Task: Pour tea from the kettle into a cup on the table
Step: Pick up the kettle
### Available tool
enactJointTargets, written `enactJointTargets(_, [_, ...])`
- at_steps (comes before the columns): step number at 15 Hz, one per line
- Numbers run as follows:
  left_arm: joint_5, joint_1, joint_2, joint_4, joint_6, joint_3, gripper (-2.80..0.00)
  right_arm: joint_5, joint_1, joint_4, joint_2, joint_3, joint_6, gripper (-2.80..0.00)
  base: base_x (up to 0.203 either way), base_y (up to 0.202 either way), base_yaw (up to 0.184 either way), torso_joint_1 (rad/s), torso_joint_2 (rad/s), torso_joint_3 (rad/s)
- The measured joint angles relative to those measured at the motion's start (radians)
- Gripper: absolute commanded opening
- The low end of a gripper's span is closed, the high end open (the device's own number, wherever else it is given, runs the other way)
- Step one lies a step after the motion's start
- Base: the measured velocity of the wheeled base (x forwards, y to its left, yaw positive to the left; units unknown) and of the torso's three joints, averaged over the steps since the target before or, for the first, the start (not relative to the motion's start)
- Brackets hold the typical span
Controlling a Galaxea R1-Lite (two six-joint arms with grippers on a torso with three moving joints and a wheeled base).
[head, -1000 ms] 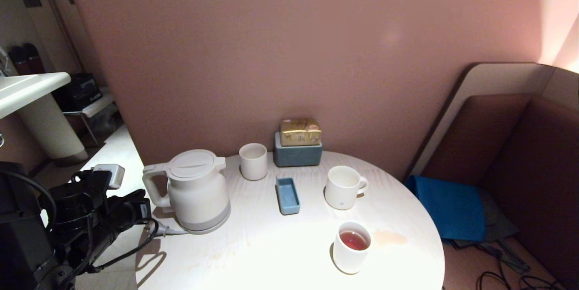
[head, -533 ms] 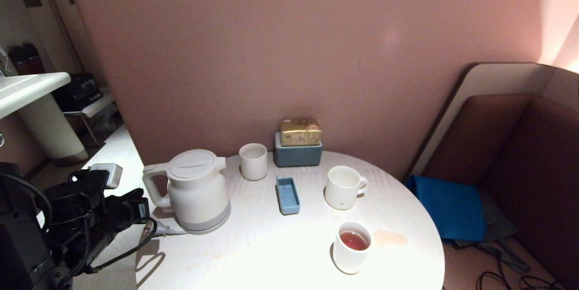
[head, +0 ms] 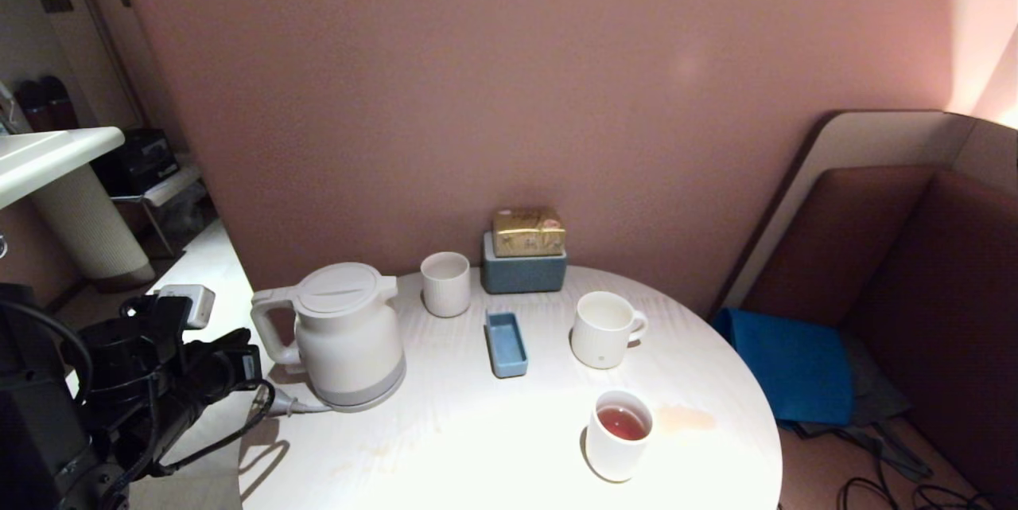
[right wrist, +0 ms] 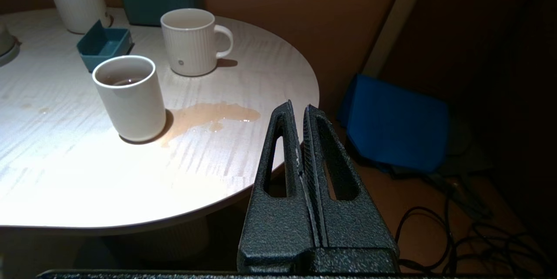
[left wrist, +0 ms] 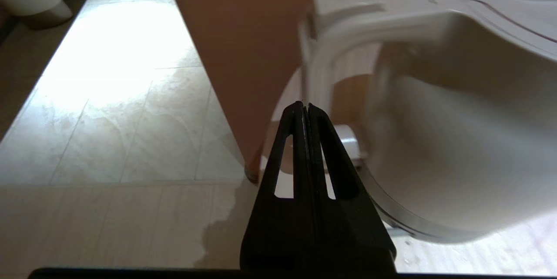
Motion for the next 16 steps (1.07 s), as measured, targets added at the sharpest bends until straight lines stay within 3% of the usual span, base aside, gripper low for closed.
enactJointTargets(7, [-0.003, -0.021, -0.003, 0.000, -0.016, 0.042, -2.80, 0.000, 0.000, 0.000, 0.000, 0.000, 0.000, -2.80, 0.000, 0.000, 0.000, 0.000, 0.00, 0.000])
enactJointTargets(8, [-0.003, -0.022, -0.001, 0.000, -0.018, 0.044, 0.00, 0.000, 0.000, 0.000, 0.000, 0.000, 0.000, -2.80, 0.000, 0.000, 0.000, 0.000, 0.00, 0.000])
enactJointTargets(16, [0.001, -0.031, -0.002, 0.000, -0.023, 0.036, 0.00, 0.000, 0.000, 0.000, 0.000, 0.000, 0.000, -2.80, 0.000, 0.000, 0.000, 0.000, 0.00, 0.000])
